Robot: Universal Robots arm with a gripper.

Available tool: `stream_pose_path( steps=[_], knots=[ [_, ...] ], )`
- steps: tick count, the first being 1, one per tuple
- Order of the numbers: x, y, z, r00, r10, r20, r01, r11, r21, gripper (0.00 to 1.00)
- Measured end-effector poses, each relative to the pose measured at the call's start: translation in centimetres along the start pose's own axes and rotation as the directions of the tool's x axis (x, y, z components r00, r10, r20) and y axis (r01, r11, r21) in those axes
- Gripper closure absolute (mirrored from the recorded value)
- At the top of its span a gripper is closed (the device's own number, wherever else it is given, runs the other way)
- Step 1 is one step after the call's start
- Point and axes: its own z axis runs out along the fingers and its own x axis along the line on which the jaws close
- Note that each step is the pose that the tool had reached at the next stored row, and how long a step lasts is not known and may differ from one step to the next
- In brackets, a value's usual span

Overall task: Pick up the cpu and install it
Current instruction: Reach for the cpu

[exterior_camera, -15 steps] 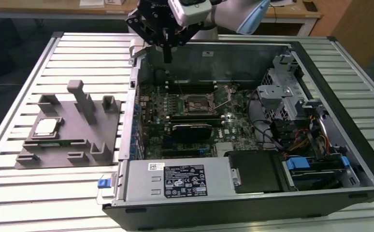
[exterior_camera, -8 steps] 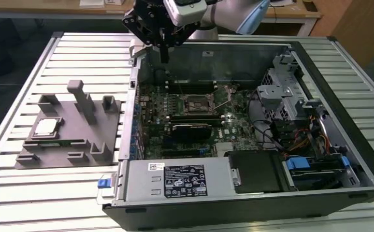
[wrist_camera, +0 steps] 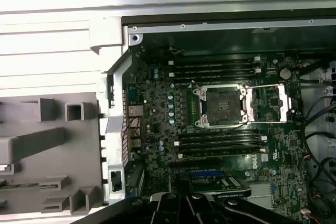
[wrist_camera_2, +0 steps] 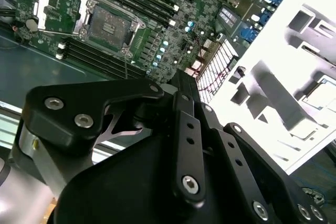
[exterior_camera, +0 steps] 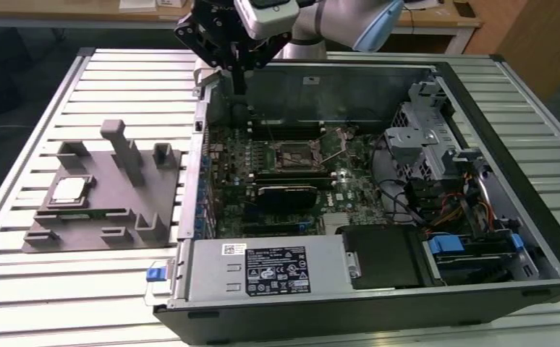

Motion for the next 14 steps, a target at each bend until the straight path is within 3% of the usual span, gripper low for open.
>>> stream_pose_path(
  steps=[14],
  knots=[
    [1.64,-0.05,0.05,1.0000,0.000,0.0000,0.000,1.0000,0.0000,0.89]
  ],
)
